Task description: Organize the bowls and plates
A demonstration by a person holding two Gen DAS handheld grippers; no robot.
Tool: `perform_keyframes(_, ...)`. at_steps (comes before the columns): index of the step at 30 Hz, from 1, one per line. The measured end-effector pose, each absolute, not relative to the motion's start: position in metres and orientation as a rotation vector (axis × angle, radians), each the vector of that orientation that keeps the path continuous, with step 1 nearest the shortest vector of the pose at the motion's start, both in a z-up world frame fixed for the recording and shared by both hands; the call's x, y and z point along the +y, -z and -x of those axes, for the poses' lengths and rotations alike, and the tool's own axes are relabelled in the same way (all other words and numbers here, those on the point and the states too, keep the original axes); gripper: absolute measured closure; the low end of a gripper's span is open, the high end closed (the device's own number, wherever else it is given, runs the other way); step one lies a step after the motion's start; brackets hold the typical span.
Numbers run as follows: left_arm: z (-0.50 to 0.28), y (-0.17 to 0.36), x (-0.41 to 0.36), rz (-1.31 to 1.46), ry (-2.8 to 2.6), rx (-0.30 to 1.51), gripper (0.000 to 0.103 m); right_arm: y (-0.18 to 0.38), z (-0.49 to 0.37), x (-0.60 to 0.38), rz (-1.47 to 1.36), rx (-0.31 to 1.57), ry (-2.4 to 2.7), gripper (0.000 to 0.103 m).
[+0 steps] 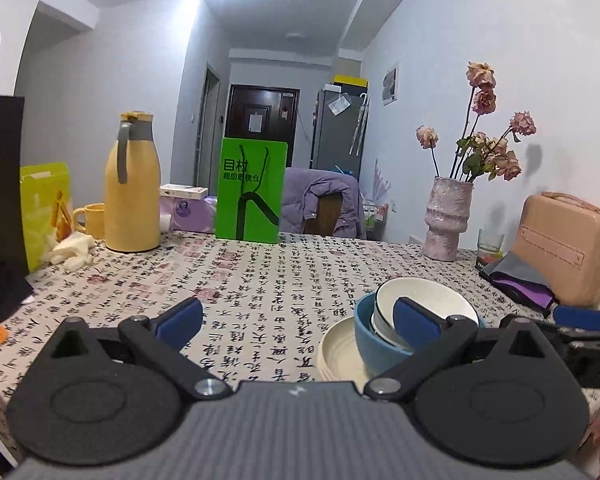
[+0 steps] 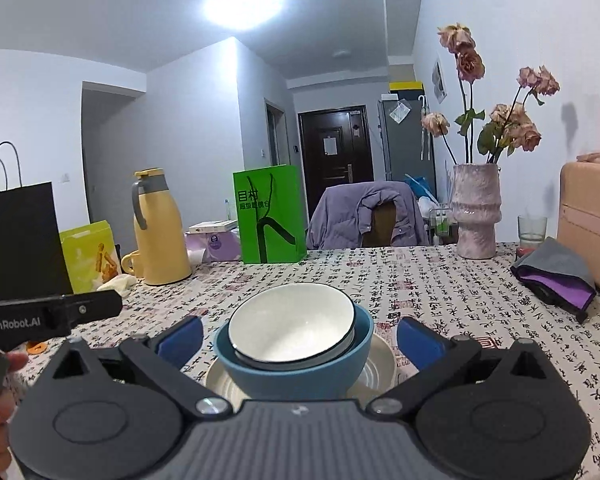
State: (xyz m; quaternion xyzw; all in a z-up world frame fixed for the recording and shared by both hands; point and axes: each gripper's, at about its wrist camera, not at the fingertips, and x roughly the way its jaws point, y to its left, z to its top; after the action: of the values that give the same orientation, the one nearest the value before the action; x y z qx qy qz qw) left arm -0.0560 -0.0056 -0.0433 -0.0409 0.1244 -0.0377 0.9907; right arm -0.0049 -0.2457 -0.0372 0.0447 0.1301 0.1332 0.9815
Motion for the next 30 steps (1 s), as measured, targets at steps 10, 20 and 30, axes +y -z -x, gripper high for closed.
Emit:
perform_keyframes(10, 0.093, 0.057, 0.002, 0.032, 0.068, 0.234, 0.0, 0.041, 0.036, -0.244, -0.076, 0.256, -0.275, 0.0)
perform_keyframes(20, 0.116, 0.071, 0.01, 0.029, 0.064, 0.234, 0.0, 0.048, 0.06, -0.24, -0.067, 0.254, -0.281, 0.0)
perform_keyframes(30, 0.138, 0.073, 0.011, 0.03, 0.072, 0.22, 0.0, 0.049, 0.084, -0.24, -0.065, 0.24, -0.279, 0.0)
